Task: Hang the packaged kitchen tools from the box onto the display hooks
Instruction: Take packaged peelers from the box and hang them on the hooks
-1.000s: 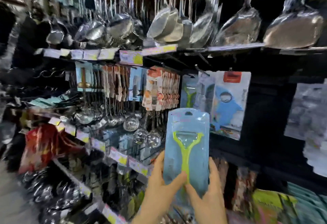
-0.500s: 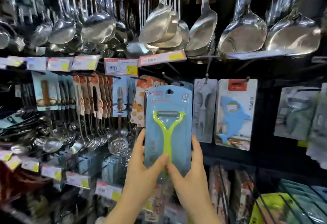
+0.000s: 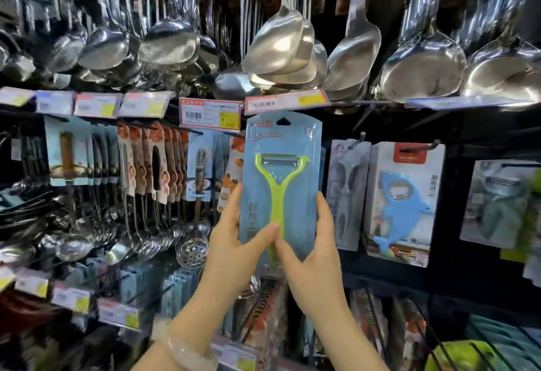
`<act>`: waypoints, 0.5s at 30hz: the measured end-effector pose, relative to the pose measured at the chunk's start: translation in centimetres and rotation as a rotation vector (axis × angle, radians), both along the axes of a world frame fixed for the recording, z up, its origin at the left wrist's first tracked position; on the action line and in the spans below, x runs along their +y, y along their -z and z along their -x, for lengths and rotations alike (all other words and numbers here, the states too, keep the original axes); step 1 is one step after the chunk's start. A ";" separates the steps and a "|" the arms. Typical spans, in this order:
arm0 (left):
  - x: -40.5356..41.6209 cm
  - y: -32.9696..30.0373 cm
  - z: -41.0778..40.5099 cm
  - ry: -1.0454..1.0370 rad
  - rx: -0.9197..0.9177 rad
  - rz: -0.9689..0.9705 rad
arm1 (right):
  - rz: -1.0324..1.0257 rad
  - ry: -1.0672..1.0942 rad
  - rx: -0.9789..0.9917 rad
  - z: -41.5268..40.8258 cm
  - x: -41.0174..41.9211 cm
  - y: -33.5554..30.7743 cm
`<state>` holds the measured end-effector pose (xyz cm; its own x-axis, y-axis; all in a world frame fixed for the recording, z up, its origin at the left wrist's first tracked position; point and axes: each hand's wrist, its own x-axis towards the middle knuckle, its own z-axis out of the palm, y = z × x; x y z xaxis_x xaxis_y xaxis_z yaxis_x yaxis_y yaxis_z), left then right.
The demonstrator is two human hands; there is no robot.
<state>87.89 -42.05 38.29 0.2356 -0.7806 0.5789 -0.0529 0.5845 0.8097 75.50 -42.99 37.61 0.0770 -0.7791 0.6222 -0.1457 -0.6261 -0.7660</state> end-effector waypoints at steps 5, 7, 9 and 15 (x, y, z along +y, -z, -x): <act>-0.5 1.2 -0.1 -0.006 0.018 -0.040 | -0.045 -0.005 -0.007 -0.2 -0.2 1.0; -0.9 1.3 -0.1 0.002 0.024 -0.062 | -0.054 0.000 -0.009 -0.2 -0.4 1.1; -1.7 1.3 -0.3 0.002 0.007 -0.081 | -0.067 0.014 -0.006 -0.3 -0.8 0.9; -3.9 0.2 0.0 -0.039 -0.176 -0.169 | -0.132 0.084 0.073 -0.8 -3.3 0.7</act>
<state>87.85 -45.99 38.10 0.1743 -0.8623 0.4754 -0.2212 0.4362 0.8723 76.31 -46.31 36.91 0.0493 -0.8591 0.5095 -0.2511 -0.5044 -0.8262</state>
